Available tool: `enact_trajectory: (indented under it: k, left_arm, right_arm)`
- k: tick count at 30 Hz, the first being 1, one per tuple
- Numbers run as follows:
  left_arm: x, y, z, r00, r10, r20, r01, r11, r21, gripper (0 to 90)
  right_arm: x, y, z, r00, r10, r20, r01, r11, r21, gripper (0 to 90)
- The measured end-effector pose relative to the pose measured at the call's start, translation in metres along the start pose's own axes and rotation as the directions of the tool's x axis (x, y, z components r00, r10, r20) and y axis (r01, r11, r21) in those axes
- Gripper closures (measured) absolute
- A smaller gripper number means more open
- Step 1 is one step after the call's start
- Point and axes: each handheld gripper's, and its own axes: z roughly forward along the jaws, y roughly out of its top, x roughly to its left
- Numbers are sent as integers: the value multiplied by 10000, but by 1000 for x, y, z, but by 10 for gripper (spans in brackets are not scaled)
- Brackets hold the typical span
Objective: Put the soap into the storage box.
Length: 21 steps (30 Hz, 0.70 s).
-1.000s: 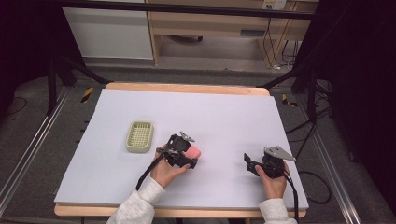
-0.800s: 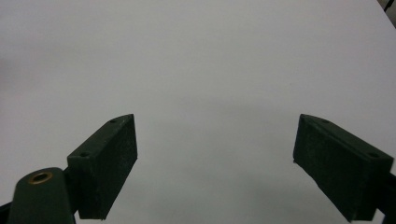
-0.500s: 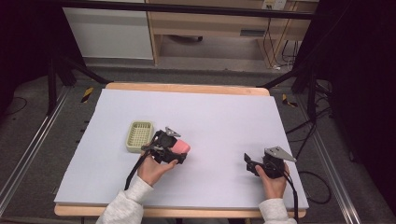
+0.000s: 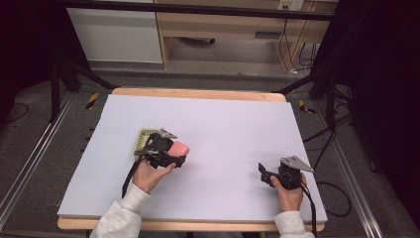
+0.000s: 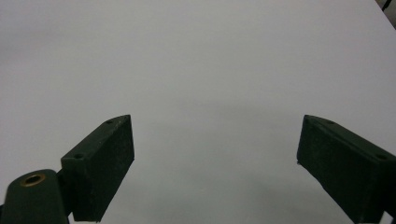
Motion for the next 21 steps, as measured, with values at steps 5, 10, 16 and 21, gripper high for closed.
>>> enact_trajectory:
  k: [5, 10, 16, 21]
  left_arm:
    - [9, 2, -8, 9998, -119, -137, 117, 9998, -148, 373]
    - [15, 2, -12, 9994, -239, -242, 234, 9995, -228, 373]
    - [26, 3, -15, 9983, -396, -424, 388, 9991, -195, 373]
    - [38, 2, -15, 9957, -644, -665, 634, 9978, -173, 373]
  right_arm:
    - [0, 0, 1, 10000, -20, 33, 20, 10000, -20, 106]
    - [0, -1, 1, 10000, -61, 61, 61, 10000, 20, 105]
    - [1, -1, 1, 10000, -42, 55, 42, 10000, 2, 105]
    - [1, -1, 1, 9999, -83, 87, 83, 10000, 2, 104]
